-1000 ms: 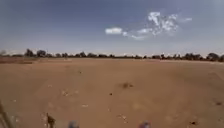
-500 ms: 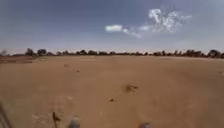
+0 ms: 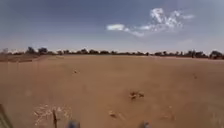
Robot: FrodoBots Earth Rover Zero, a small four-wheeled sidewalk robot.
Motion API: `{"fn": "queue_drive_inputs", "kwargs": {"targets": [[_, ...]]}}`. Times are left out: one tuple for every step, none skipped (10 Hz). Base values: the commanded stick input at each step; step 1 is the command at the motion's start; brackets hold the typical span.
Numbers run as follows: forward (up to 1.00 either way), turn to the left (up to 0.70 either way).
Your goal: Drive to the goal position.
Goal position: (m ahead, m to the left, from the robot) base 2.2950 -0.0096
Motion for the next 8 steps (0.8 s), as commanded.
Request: {"fn": "queue_drive_inputs", "kwargs": {"targets": [[0.70,0.00],[0.70,0.00],[0.70,0.00],[0.70,0.00],[0.70,0.00],[0.70,0.00],[0.70,0.00],[0.70,0.00]]}}
